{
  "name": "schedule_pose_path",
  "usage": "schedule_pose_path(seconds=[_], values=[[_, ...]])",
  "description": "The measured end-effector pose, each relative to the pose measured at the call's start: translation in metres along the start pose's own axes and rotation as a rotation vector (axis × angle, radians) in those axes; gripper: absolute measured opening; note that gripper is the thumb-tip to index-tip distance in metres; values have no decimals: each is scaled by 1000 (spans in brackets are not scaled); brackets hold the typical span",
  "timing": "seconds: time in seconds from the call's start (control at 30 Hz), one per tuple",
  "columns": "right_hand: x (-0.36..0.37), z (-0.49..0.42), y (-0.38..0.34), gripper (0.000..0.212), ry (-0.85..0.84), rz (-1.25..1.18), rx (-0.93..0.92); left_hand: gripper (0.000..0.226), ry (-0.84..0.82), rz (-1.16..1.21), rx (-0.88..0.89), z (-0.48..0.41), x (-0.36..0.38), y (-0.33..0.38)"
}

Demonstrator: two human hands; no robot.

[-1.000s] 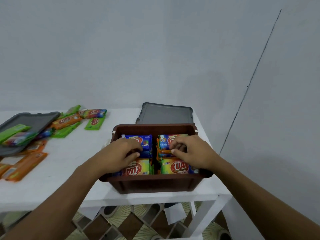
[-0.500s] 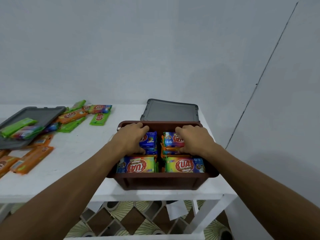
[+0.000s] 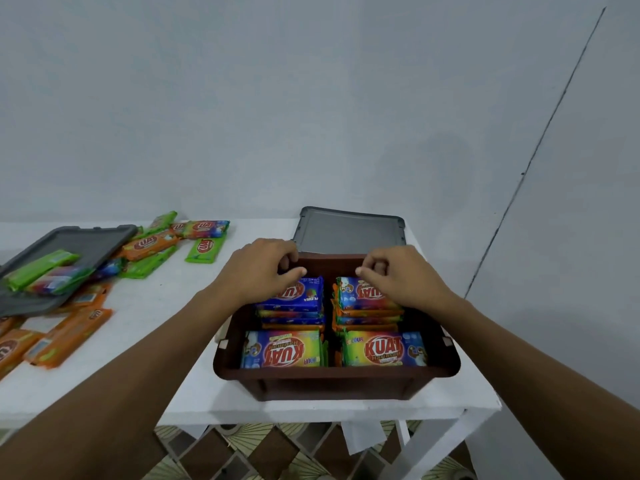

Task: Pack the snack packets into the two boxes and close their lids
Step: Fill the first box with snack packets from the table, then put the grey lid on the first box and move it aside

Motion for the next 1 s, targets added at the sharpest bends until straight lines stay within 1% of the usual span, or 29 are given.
schedule_pose_path(seconds=[0.03,0.1,0.2,0.27,0.3,0.37,0.5,0.57,0.63,0.73,0.8,0.87,0.93,1.0], values=[[-8,-6,2,16,49,-67,20,24,33,18,-3,-5,-4,-3],[-20,-22,7,16,125,-119,43,22,71,64,-9,-19,-9,-12],[-32,-48,17,12,162,-156,75,19,93,145,-40,-44,-9,-30],[-34,-69,33,12,174,-208,138,18,82,209,-93,-63,-1,-50],[-31,-78,44,13,157,-241,189,19,68,240,-120,-71,5,-59],[-14,-97,70,16,66,-302,328,22,8,304,-182,-88,22,-81],[26,-122,115,32,-139,-352,540,38,-205,451,-366,-112,67,-115],[38,-130,128,42,-180,-371,595,44,-293,476,-419,-120,86,-124],[47,-137,139,53,-205,-386,649,49,-348,520,-462,-127,101,-129],[51,-149,150,63,-178,-413,728,56,-422,660,-552,-129,123,-131],[47,-155,154,65,-114,-424,752,59,-435,733,-574,-130,131,-128],[39,-157,160,65,-40,-421,787,62,-404,777,-591,-133,134,-129],[42,-153,165,64,-64,-466,851,63,-376,841,-625,-134,136,-130],[50,-147,163,60,-124,-587,887,60,-344,923,-666,-131,136,-129]])
Point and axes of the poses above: each hand's wrist, its own z-axis away from the middle knuckle, its own x-axis out of the palm, y = z × x, the point moved 9 cm from there along -z, towards the middle knuckle, and after that the axes turned 8 degrees about x, right-handed, at the moved point
